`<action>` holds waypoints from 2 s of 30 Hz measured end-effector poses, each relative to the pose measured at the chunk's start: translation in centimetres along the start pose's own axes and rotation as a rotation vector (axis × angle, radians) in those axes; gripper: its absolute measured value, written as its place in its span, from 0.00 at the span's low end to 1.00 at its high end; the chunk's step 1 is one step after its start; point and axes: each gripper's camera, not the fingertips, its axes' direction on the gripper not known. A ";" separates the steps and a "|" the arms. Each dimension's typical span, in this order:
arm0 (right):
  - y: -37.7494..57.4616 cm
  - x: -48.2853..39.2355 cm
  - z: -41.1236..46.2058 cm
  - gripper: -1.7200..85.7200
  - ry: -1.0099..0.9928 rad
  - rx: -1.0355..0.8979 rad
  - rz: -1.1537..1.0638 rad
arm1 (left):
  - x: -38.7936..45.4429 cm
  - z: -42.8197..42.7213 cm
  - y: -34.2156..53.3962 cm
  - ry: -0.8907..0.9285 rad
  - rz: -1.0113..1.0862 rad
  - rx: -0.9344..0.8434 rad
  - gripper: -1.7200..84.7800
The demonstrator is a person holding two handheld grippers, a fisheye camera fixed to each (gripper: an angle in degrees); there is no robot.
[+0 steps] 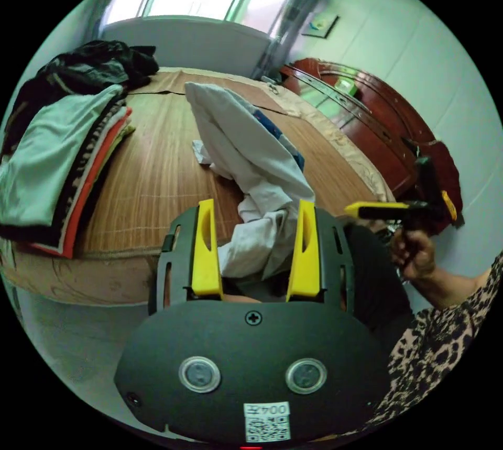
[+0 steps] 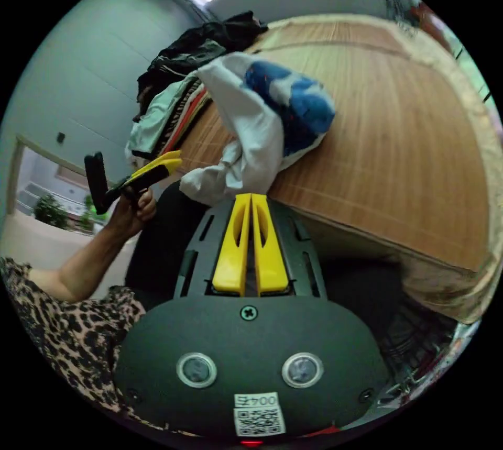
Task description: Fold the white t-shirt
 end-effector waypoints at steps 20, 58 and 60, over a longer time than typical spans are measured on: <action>5.9 -4.4 -1.4 0.03 0.260 0.182 0.027 | -4.6 -2.2 -9.8 -0.094 0.140 -0.075 0.10; 5.1 4.3 -4.9 0.13 0.111 -0.053 0.257 | 9.1 19.0 -13.2 0.531 0.464 -0.168 0.17; 5.8 5.1 -5.6 0.13 0.130 -0.054 0.288 | 10.7 21.9 -10.9 0.601 0.400 -0.247 0.22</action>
